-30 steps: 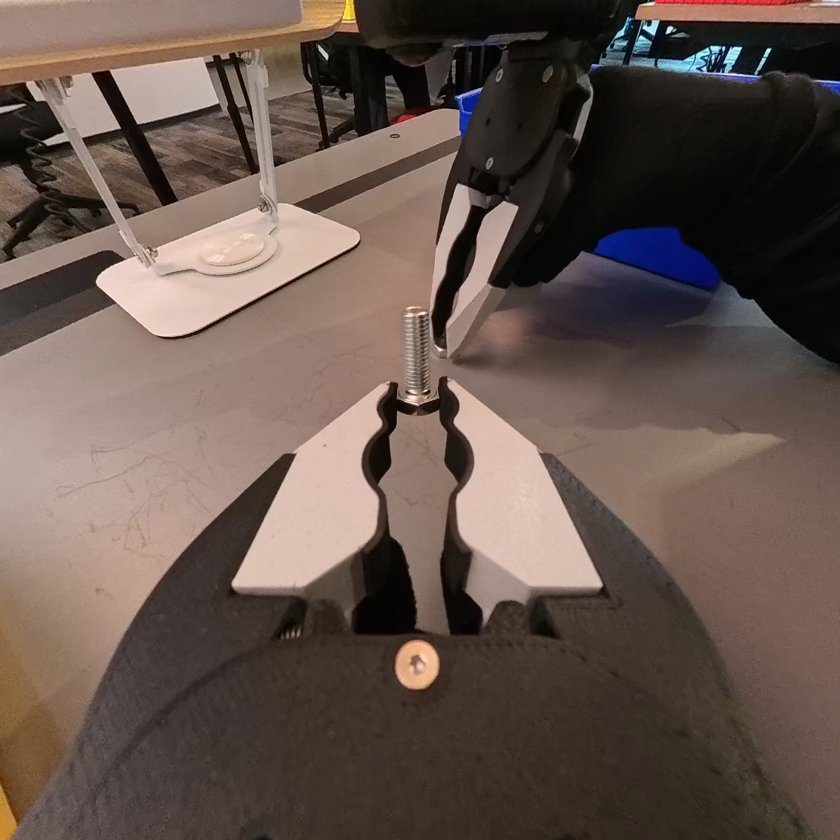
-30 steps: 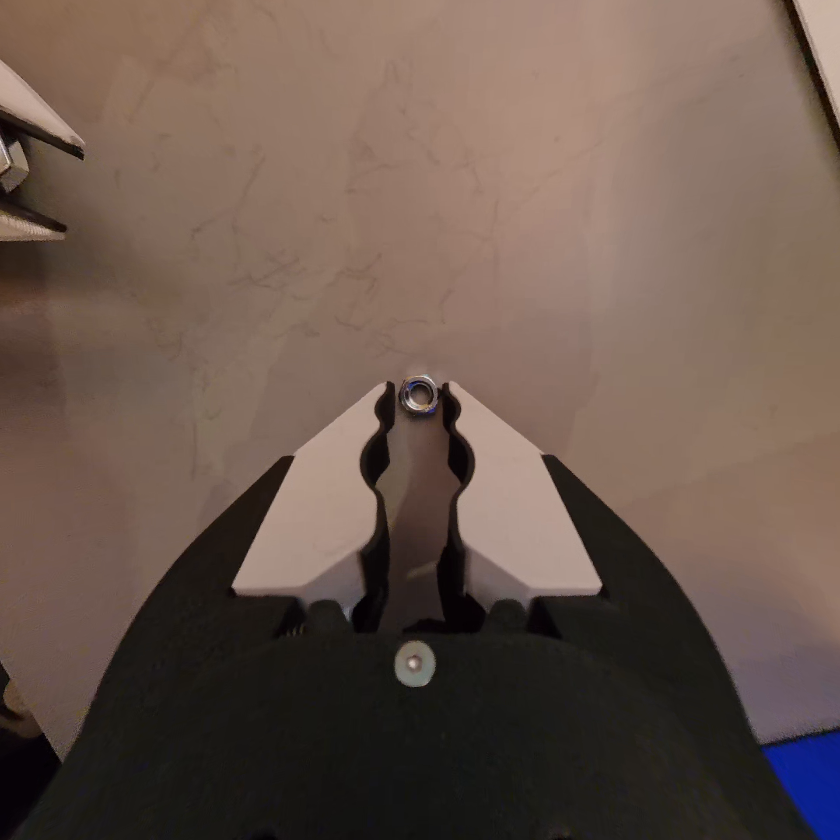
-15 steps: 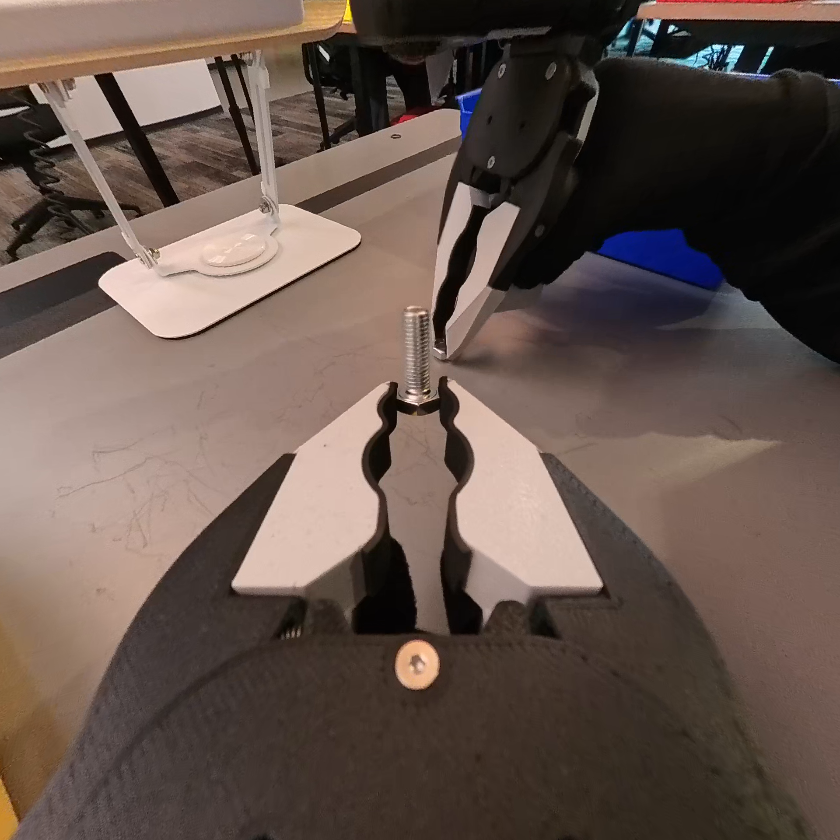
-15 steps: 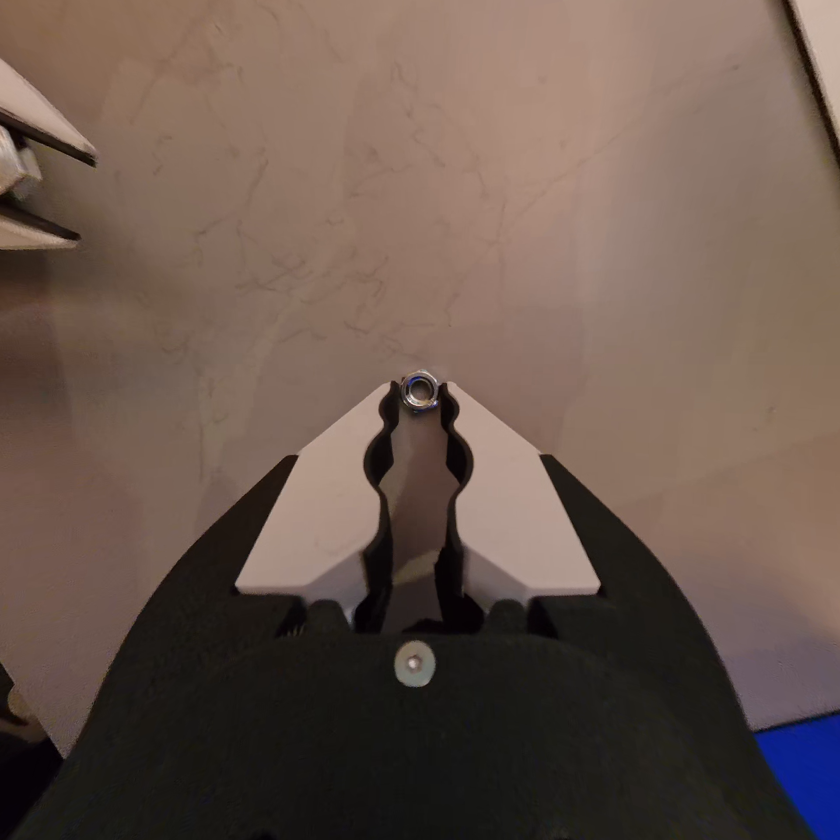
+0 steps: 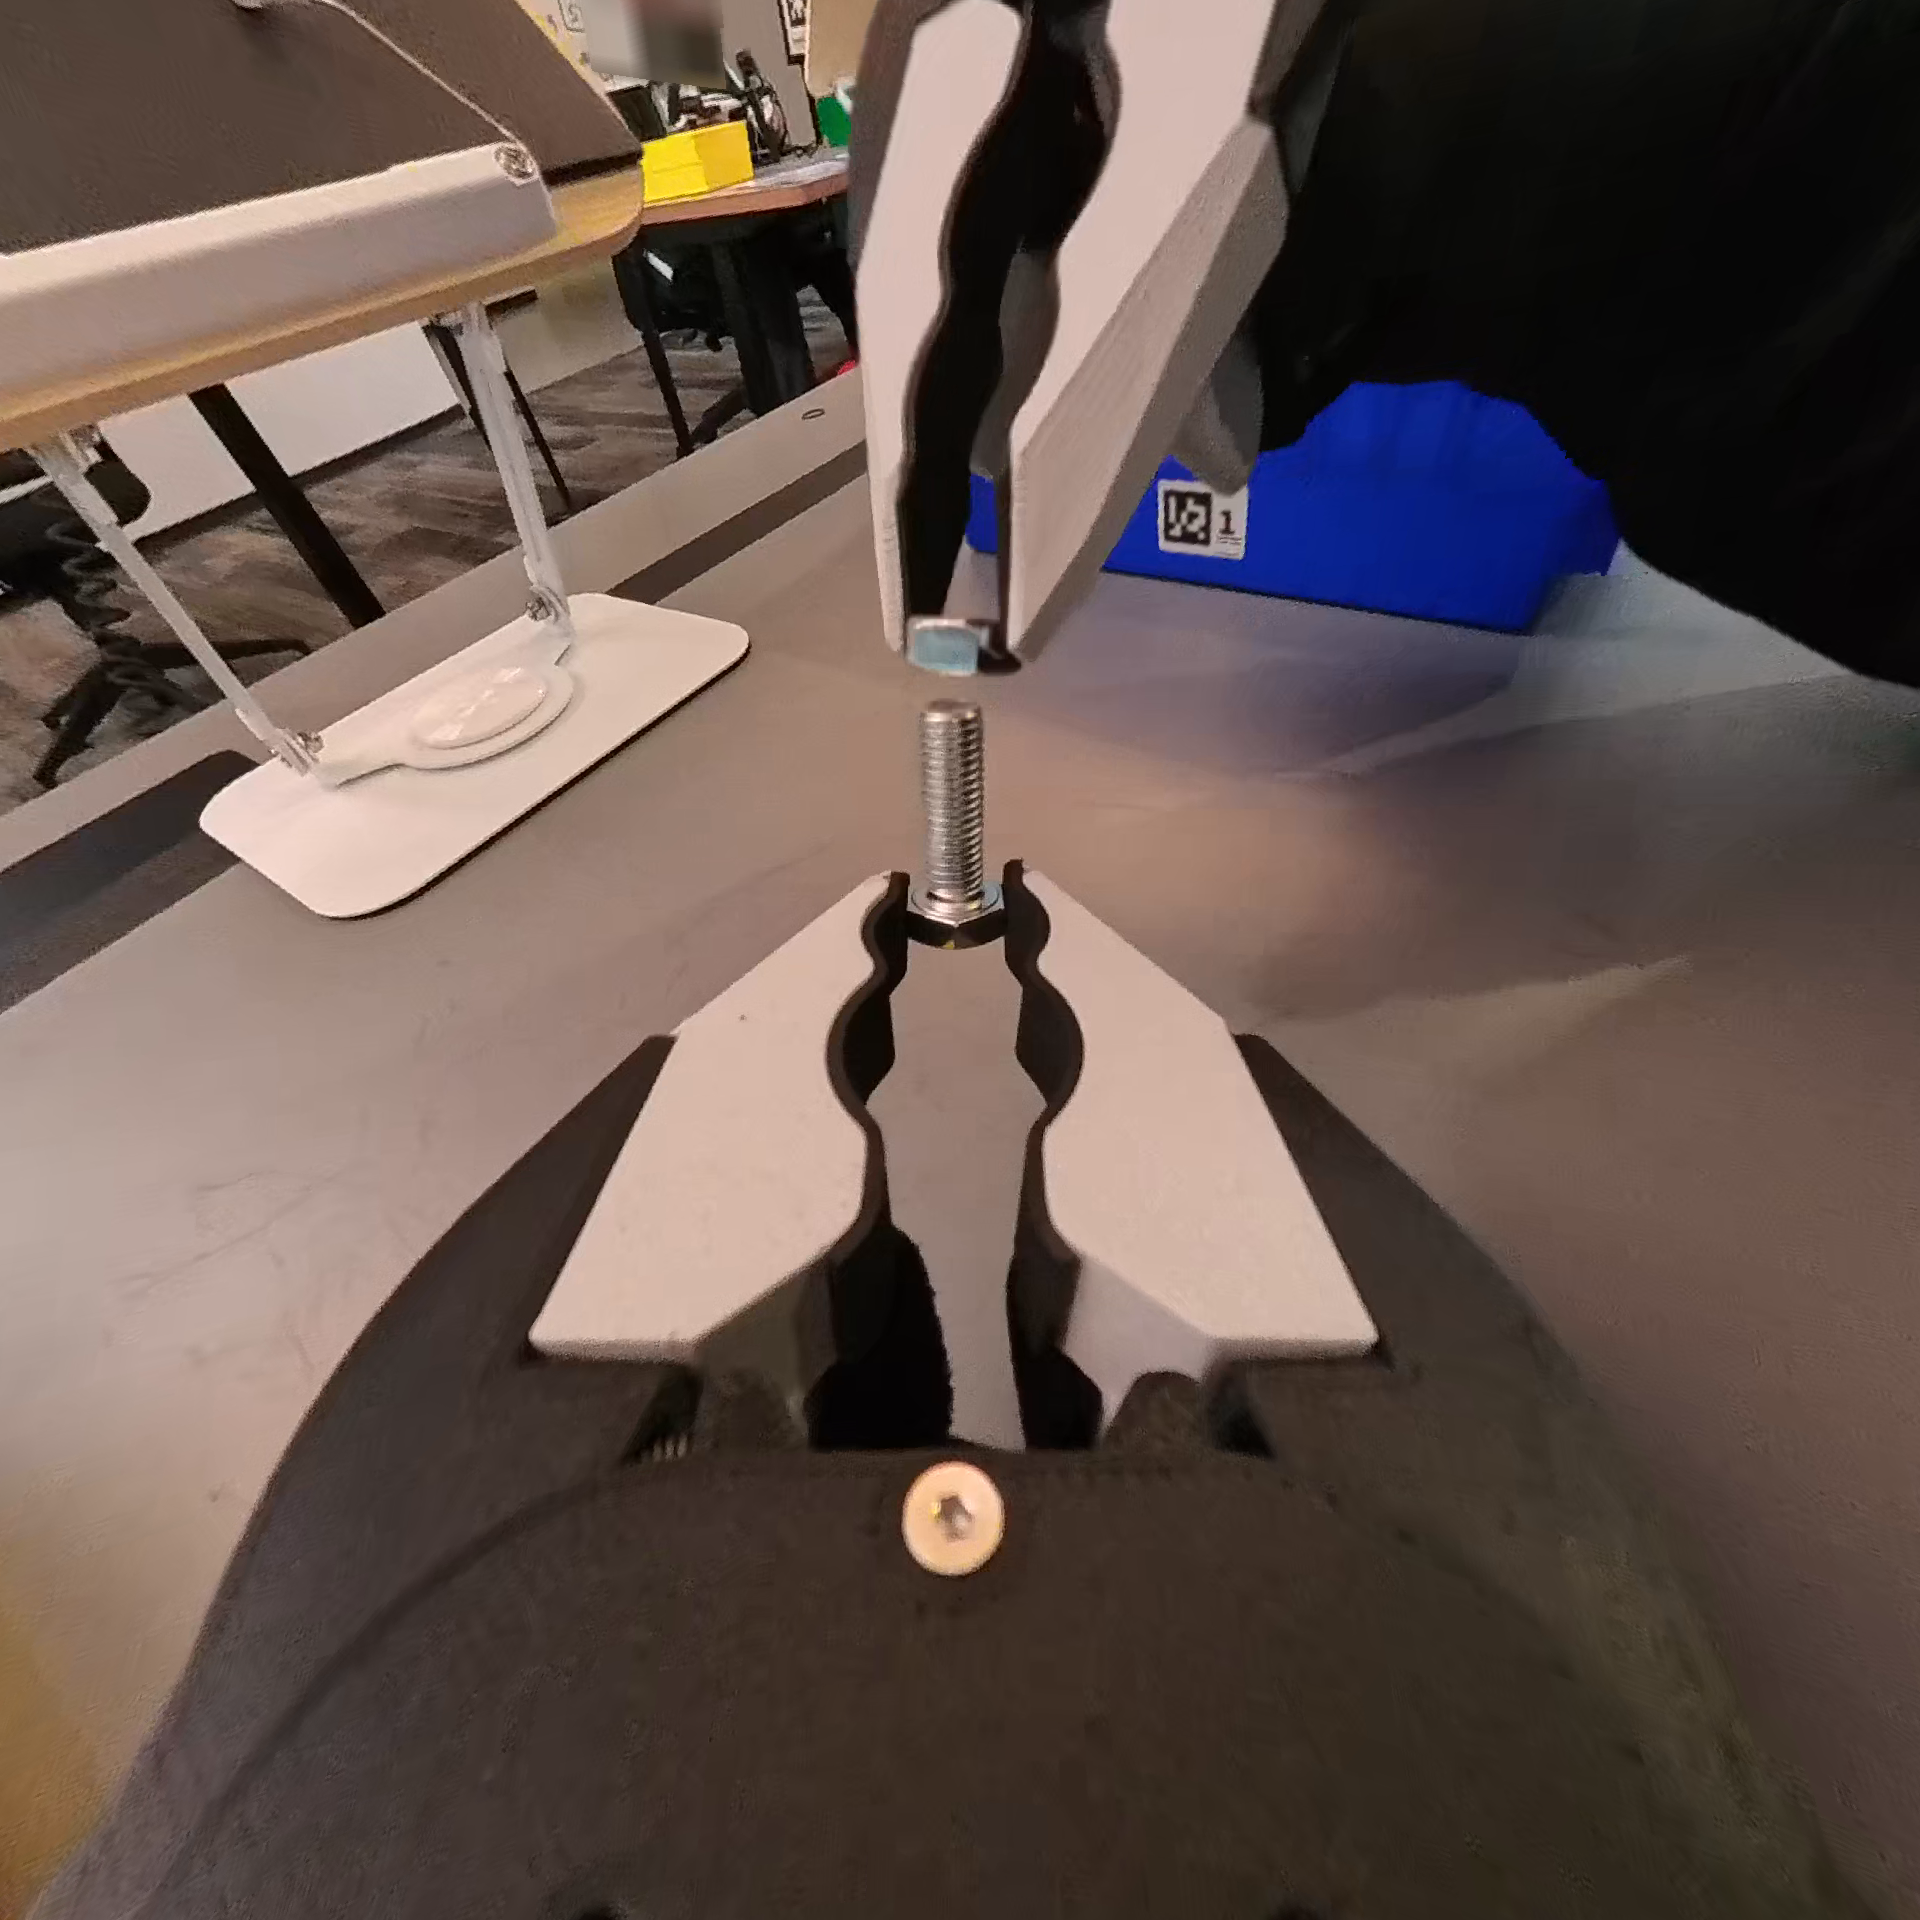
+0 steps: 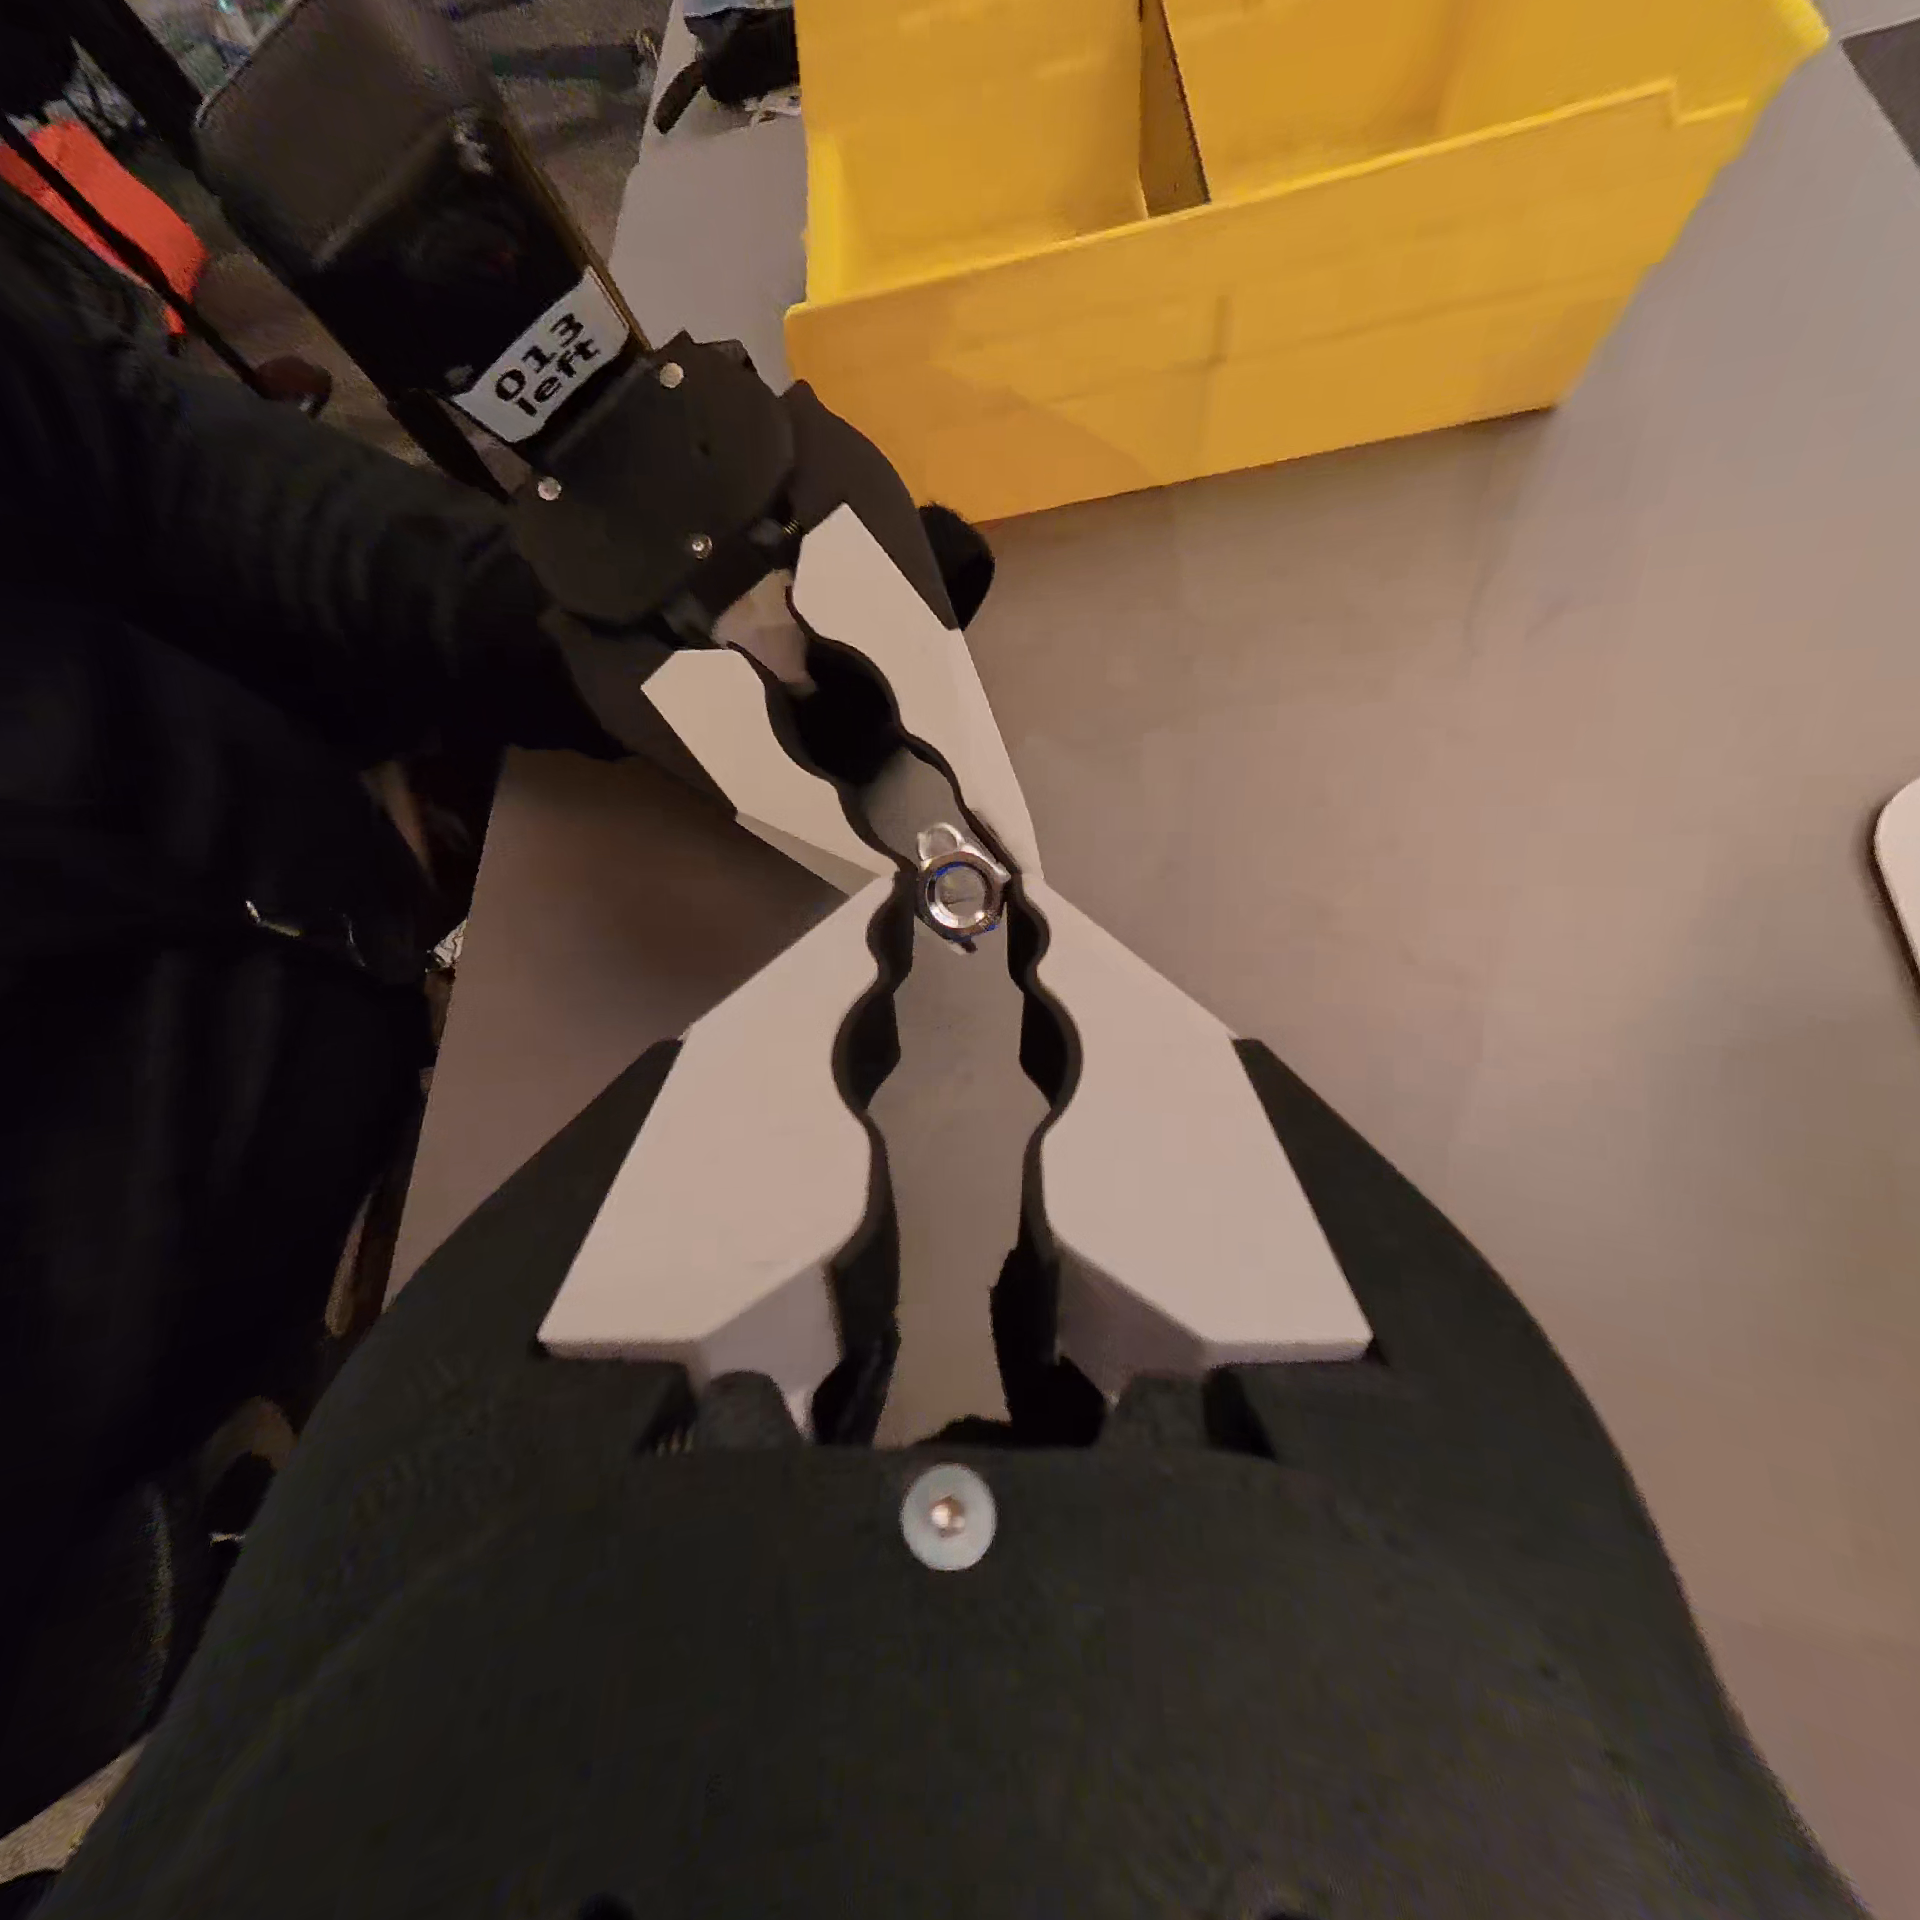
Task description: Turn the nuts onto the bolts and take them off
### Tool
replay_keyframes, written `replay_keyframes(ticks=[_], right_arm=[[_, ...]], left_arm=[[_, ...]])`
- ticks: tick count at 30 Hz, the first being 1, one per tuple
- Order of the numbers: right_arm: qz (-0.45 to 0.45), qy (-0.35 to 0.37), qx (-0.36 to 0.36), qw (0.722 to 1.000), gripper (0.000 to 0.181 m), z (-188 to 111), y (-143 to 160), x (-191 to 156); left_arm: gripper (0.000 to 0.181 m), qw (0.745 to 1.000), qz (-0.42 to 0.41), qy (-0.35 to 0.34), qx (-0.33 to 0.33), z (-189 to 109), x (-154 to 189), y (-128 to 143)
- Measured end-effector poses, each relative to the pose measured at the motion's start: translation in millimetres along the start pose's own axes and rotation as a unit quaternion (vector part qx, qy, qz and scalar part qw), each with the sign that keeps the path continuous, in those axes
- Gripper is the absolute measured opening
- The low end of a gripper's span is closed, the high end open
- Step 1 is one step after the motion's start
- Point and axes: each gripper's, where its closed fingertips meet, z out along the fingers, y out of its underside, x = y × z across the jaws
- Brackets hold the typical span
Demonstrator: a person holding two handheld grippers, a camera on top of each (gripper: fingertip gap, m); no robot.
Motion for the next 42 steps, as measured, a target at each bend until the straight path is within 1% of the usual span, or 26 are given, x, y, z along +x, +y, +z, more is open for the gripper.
replay_keyframes(ticks=[4,13,17,21,24,30,36,42], right_arm=[[-0.028,-0.004,-0.021,0.999,0.016,2.4,-2.7,-9.5],[-0.081,0.011,-0.083,0.993,0.016,9.2,-0.6,-11.4],[-0.118,-0.003,-0.094,0.989,0.016,9.2,-0.7,-13.7],[-0.124,-0.025,-0.078,0.989,0.016,10.5,-4.4,-13.1],[-0.138,-0.024,-0.089,0.986,0.016,12.0,-1.1,-14.2],[-0.119,-0.027,-0.087,0.989,0.016,17.2,-3.1,-15.6],[-0.088,0.031,-0.093,0.991,0.016,18.5,-1.2,-5.1],[-0.05,0.049,-0.082,0.994,0.016,19.5,-0.7,-2.0]], left_arm=[[0.016,1.0,0.007,0.004,0.003,-0.6,2.6,-1.0],[0.016,1.0,0.017,0.007,0.0,-0.3,5.6,-0.3],[0.016,1.0,0.022,0.008,0.001,-0.6,7.1,-1.0],[0.016,1.0,0.013,0.006,0.005,-2.4,4.8,-2.0],[0.016,1.0,0.022,0.008,-0.007,0.2,7.4,1.3],[0.016,1.0,0.024,-0.003,-0.013,1.0,4.4,3.1],[0.016,0.999,0.012,-0.017,-0.025,2.0,-2.9,7.7],[0.016,0.999,0.011,-0.021,-0.029,2.8,-4.3,9.2]])
